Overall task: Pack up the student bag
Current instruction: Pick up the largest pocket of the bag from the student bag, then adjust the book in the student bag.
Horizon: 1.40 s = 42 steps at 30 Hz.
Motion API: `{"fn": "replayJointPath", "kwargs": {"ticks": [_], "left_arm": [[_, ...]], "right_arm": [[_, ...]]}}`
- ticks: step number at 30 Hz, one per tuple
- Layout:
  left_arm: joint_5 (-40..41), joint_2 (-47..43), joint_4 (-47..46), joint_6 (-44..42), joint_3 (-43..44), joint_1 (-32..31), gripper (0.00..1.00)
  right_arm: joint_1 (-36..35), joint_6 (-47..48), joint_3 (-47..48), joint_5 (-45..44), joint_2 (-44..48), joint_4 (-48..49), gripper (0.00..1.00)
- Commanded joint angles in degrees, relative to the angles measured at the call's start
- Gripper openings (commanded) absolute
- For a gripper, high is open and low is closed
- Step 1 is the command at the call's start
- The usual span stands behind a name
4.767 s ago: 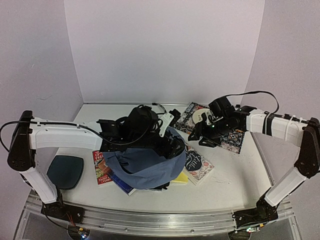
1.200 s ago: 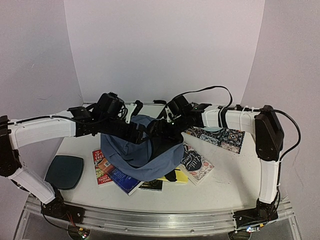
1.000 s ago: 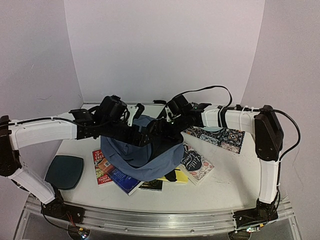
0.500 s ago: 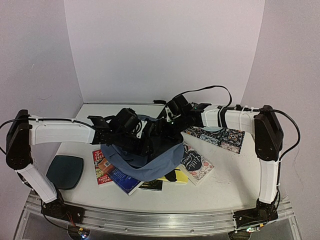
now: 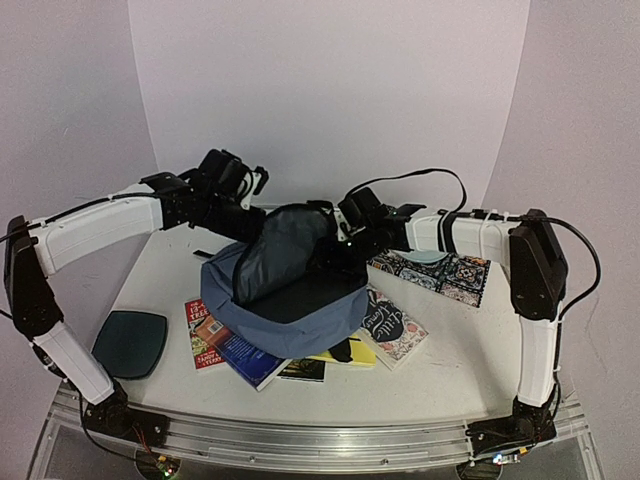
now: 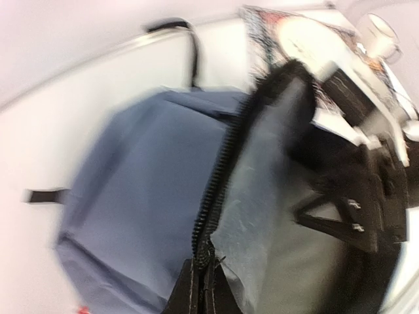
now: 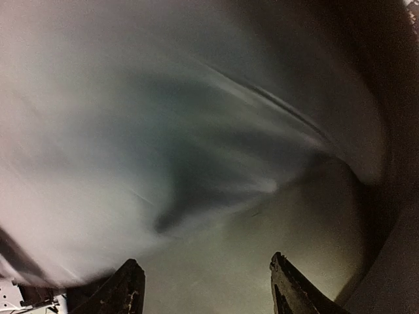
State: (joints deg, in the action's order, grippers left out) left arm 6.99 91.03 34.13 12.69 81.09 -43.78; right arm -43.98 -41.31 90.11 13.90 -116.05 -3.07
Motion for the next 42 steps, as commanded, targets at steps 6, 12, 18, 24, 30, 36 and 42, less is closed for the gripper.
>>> {"fn": "replayJointPath", "kwargs": {"ticks": [6, 12, 18, 24, 30, 36, 42], "left_arm": [[8.62, 5.99, 4.84, -16.16, 22.97, 9.23, 0.00], [8.62, 11.72, 5.48, -19.61, 34.03, 11.79, 0.00], [2.43, 11.84, 5.46, -17.29, 31.40, 12.05, 0.00], [-2.48, 10.02, 5.46, -14.41, 29.81, 12.07, 0.00], [-2.90, 10.74, 6.49, -13.21, 36.66, 12.05, 0.00], [-6.31, 11.18, 7.53, -9.05, 39.78, 12.05, 0.00], [-8.48, 11.10, 7.50, -6.73, 31.80, 12.06, 0.00]], "right_arm": [[3.29, 10.98, 15.99, 3.87, -2.00, -6.58, 0.74], [3.39, 18.48, 17.95, 3.60, 2.73, -8.25, 0.89], [3.45, 24.93, 6.42, -1.75, 11.92, -8.80, 0.97], [3.35, 30.73, -8.32, -6.35, 19.99, -9.83, 0.96], [1.21, 35.92, -19.67, -9.39, 24.13, -10.31, 0.94], [-2.57, 40.18, -27.68, -13.72, 24.64, -10.47, 0.91], [-7.80, 42.45, -31.53, -20.86, 23.60, -10.50, 0.89]]}}
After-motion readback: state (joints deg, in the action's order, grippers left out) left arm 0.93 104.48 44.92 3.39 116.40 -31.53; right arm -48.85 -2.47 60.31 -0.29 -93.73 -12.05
